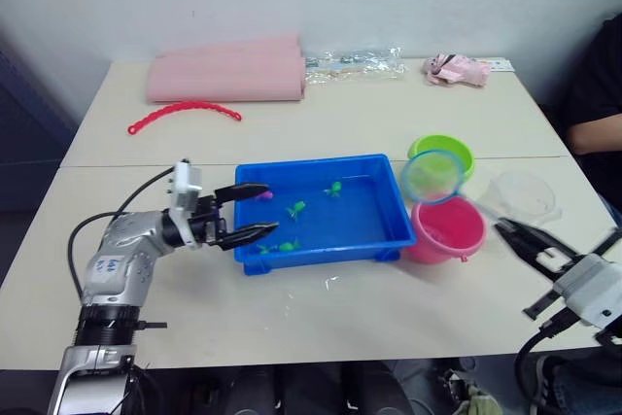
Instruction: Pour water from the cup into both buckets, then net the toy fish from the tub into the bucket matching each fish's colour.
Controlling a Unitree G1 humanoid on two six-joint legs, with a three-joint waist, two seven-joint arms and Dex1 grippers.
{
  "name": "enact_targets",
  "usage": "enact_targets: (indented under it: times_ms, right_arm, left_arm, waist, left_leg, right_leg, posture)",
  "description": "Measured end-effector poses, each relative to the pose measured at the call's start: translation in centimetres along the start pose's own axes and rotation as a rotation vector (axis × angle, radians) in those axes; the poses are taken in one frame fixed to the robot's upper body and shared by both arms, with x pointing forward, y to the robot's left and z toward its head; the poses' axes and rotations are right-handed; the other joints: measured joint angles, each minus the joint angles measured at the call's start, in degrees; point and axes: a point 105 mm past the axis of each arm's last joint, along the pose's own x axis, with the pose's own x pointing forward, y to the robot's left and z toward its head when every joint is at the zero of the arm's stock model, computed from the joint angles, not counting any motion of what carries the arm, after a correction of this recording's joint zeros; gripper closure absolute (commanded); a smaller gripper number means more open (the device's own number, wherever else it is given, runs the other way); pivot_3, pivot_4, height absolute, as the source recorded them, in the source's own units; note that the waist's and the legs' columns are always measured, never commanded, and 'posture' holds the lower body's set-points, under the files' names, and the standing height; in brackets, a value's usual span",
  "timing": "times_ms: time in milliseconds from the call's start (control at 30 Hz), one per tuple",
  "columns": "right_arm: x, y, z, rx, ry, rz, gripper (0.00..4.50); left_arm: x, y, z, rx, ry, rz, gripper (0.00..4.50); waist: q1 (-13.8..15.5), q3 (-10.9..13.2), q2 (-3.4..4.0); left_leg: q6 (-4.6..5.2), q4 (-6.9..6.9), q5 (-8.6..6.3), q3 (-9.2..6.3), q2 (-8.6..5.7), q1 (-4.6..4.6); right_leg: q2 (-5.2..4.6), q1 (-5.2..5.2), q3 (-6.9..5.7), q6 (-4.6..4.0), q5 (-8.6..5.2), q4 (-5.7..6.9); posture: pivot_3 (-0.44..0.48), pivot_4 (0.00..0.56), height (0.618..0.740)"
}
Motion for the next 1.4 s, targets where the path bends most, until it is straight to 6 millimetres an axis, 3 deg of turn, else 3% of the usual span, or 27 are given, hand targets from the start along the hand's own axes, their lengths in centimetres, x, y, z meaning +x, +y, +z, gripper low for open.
enact_targets:
  times_ms: [100,200,267,400,633,800,1133,1400]
  right_arm:
    - [3.2,0.6,-0.1,0.215,-0.006,0.100,4.50]
    - [4.9,1.0,-1.2,0.314,0.058,0.141,4.50]
    - [7.5,1.3,-1.9,0.398,0.099,0.186,4.50]
    - [11.7,3.4,-2.8,0.463,0.174,0.302,4.50]
    - [16.1,5.1,-4.5,0.436,0.281,0.355,4.50]
    - [17.3,5.4,-5.8,0.371,0.342,0.357,4.50]
    - [20.9,7.5,-5.2,0.360,0.288,0.397,4.50]
    - [21.2,7.4,-4.9,0.341,0.172,0.384,4.50]
  left_arm:
    - [-2.5,0.1,0.2,0.015,0.014,0.102,0.02]
    - [-3.2,-0.2,0.5,0.031,0.011,0.135,0.02]
    - [-4.7,-0.4,0.6,0.047,0.033,0.199,0.02]
    - [-5.7,-0.7,0.7,0.068,0.065,0.247,0.02]
    - [-6.0,-1.0,0.4,0.069,0.092,0.280,0.02]
    - [-5.9,-1.2,0.4,0.070,0.103,0.280,0.02]
    - [-6.4,-1.2,1.2,0.099,0.185,0.245,0.02]
    - [-6.5,-1.2,1.5,0.100,0.221,0.223,0.02]
  waist:
    - [-0.3,0.0,-0.05]
    - [0.3,0.0,-0.02]
    - [0.2,-0.1,-0.10]
    - [0.0,0.0,-0.08]
    - [-0.2,0.0,-0.08]
    - [-0.2,0.0,-0.08]
    - [-0.6,0.0,-0.08]
    - [-0.5,0.0,-0.08]
  left_leg:
    - [-0.01,-0.03,-0.05,-0.14,0.04,0.05]
    - [-0.14,-0.07,-0.03,-0.24,0.02,-0.10]
    - [-0.30,0.01,-0.03,-0.19,0.14,-0.27]
    - [-0.28,-0.02,-0.03,-0.15,0.12,-0.32]
    - [-0.25,-0.03,-0.06,-0.05,0.10,-0.35]
    - [-0.26,-0.08,-0.07,0.01,0.10,-0.37]
    - [-0.34,-0.22,-0.07,0.09,0.16,-0.37]
    - [-0.35,-0.22,-0.09,0.16,0.15,-0.37]
  right_leg:
    - [-0.01,0.05,-0.01,-0.07,-0.01,-0.03]
    - [-0.03,-0.07,-0.09,-0.19,-0.05,-0.02]
    - [0.05,-0.24,-0.13,-0.23,-0.08,-0.03]
    - [0.05,-0.28,-0.16,-0.24,-0.08,-0.06]
    - [0.05,-0.35,-0.22,-0.22,-0.07,0.09]
    - [0.06,-0.37,-0.54,-0.22,-0.07,0.11]
    - [0.12,-0.48,-0.55,-0.23,-0.07,0.11]
    - [0.10,-0.50,-0.54,-0.22,-0.07,0.10]
  posture:
    - [0.000,0.150,0.740]
    - [0.000,0.150,0.740]
    - [0.000,0.150,0.740]
    - [0.000,0.150,0.740]
    - [0.000,0.150,0.740]
    - [0.000,0.150,0.740]
    - [0.000,0.150,0.740]
    - [0.000,0.150,0.740]
